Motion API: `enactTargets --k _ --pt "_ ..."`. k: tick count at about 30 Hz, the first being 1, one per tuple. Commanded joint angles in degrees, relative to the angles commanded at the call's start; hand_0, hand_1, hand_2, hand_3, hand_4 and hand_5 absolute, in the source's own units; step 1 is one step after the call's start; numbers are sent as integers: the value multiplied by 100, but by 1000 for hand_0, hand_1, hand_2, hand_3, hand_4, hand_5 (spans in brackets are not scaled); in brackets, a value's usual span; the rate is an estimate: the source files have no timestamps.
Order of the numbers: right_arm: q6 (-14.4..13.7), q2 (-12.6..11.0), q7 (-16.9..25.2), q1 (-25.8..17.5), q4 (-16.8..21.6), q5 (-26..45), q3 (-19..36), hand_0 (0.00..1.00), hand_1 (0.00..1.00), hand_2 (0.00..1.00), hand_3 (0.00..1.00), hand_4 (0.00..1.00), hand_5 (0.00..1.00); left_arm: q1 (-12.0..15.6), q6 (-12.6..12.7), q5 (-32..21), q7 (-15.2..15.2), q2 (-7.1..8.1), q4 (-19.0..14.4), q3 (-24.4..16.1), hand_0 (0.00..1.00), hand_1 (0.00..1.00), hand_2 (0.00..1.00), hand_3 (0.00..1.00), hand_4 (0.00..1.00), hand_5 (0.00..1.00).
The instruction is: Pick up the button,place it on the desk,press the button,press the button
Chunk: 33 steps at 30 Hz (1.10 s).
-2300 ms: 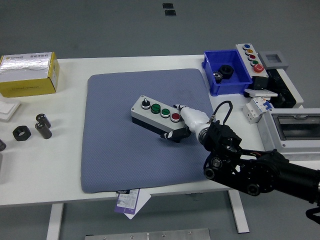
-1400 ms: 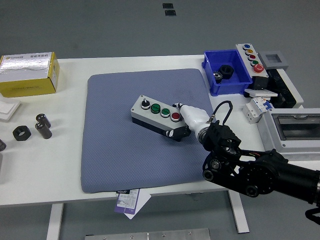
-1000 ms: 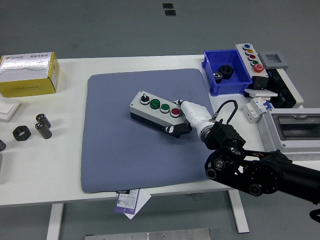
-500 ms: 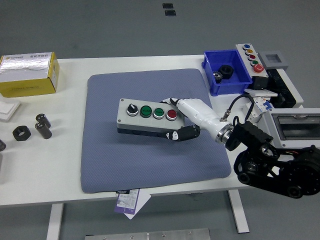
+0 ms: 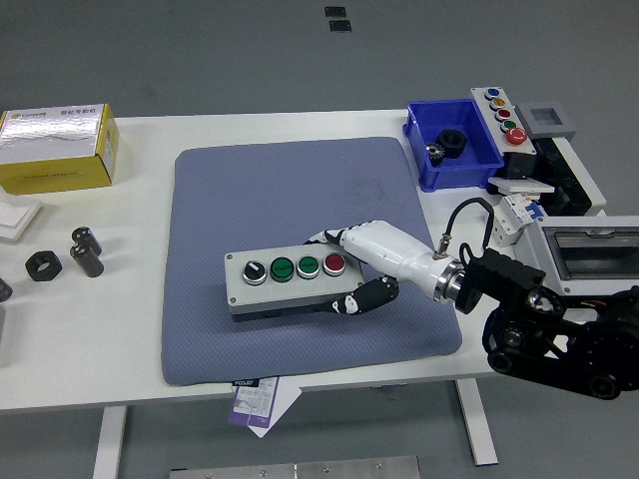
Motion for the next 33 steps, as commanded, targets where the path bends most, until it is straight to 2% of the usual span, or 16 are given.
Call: enactTargets --k 4,5,10,11,16,17,27,33 --pt "135 3 -65 -102 -60 391 -10 671 664 655 660 193 2 2 -2 1 0 -13 -1 -2 690 632 555 602 666 218" --pt "153 6 -62 -133 -78 509 -14 703 690 727 727 105 2 1 -2 9 0 -15 -2 -9 691 632 555 603 667 219" --pt "76 18 -14 -241 -135 774 -77 703 690 727 727 105 2 -3 -1 26 -1 -17 -3 -28 691 632 555 603 667 219" --pt "75 19 -13 -244 -140 783 -78 765 743 779 786 122 162 -4 -1 27 -1 -15 -2 -31 690 632 556 603 668 218" --pt "118 41 -19 -227 -158 782 -66 765 743 779 786 122 162 -11 0 48 -3 -11 -3 -48 690 632 556 603 668 218" --pt "126 47 -21 -221 -161 774 -65 856 810 855 903 99 213 -13 -1 53 -3 -12 -4 -51 690 631 556 603 669 221" --pt "121 33 -26 -233 -142 833 -61 875 821 860 915 98 227 -2 0 36 -1 -6 -4 -30 690 632 556 603 669 220" --pt "50 -56 19 -222 -75 1039 -111 877 823 861 916 102 225 -15 0 56 -2 -1 -7 -24 690 632 556 603 670 219"
